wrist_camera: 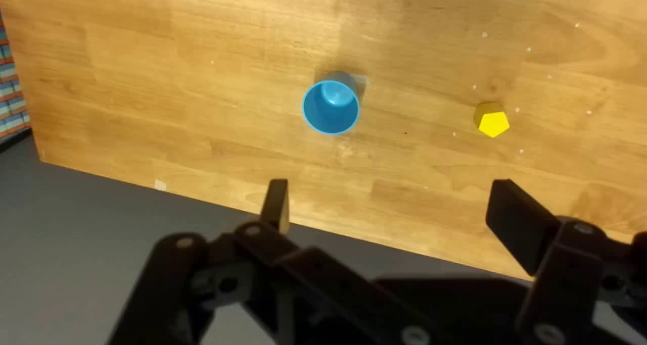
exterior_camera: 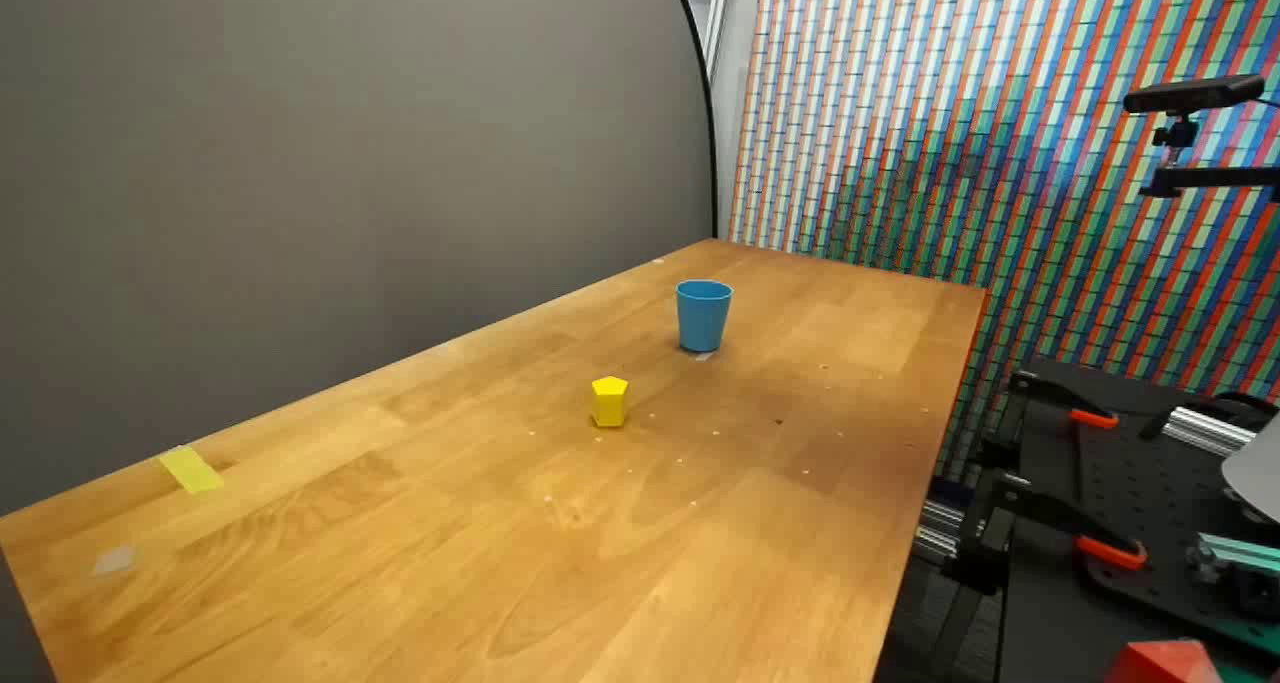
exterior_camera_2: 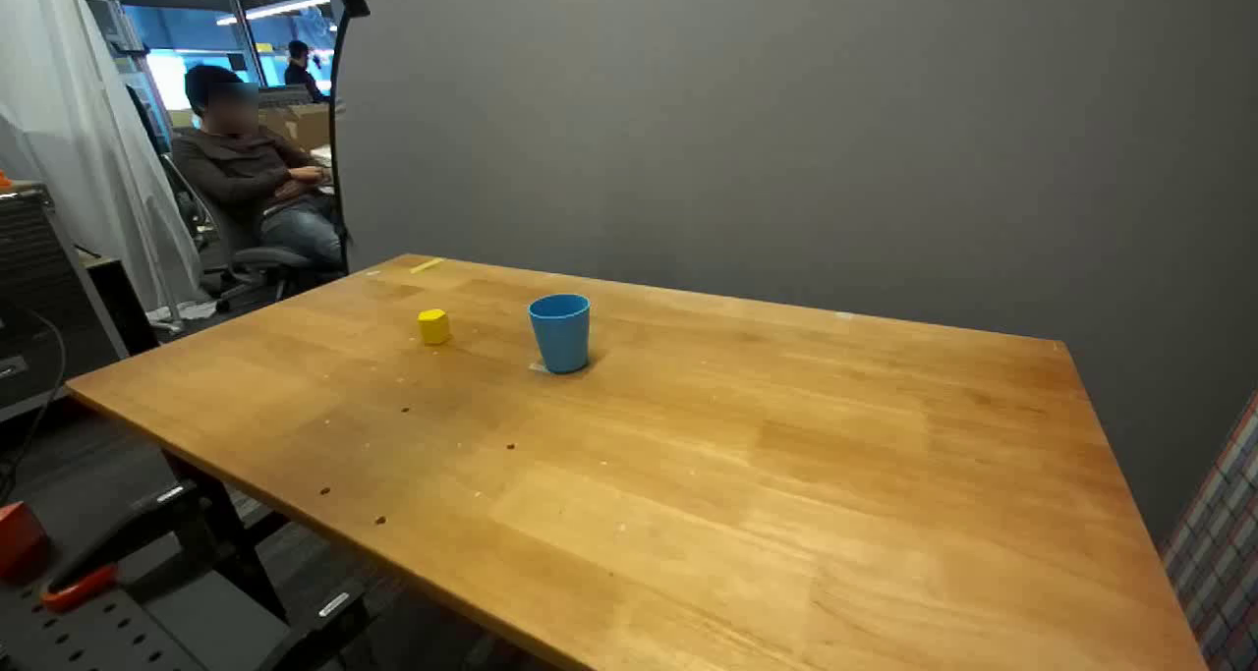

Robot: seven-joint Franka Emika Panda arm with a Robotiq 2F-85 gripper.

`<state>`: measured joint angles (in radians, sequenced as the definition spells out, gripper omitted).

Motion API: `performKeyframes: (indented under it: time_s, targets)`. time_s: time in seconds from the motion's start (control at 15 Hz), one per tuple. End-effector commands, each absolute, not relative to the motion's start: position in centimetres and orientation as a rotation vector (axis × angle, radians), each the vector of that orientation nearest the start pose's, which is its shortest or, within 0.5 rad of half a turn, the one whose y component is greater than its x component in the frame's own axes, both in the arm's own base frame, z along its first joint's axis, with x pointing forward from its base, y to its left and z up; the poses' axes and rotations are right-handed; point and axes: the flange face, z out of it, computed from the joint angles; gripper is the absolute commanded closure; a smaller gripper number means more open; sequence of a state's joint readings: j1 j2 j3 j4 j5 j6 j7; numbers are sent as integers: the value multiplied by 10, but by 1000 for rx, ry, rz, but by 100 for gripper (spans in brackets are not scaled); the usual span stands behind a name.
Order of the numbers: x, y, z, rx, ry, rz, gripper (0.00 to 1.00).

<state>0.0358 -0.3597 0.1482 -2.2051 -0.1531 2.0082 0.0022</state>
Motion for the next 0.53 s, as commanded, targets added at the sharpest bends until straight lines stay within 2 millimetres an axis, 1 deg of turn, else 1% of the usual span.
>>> performKeyframes:
  time_s: [0.0, 0.2, 0.47]
  targets:
    - [456, 83, 543, -3287, -380, -296, 0]
    - [456, 83, 551, -3284, -378, -322, 0]
    - [456, 83, 551, -3284, -378, -323, 0]
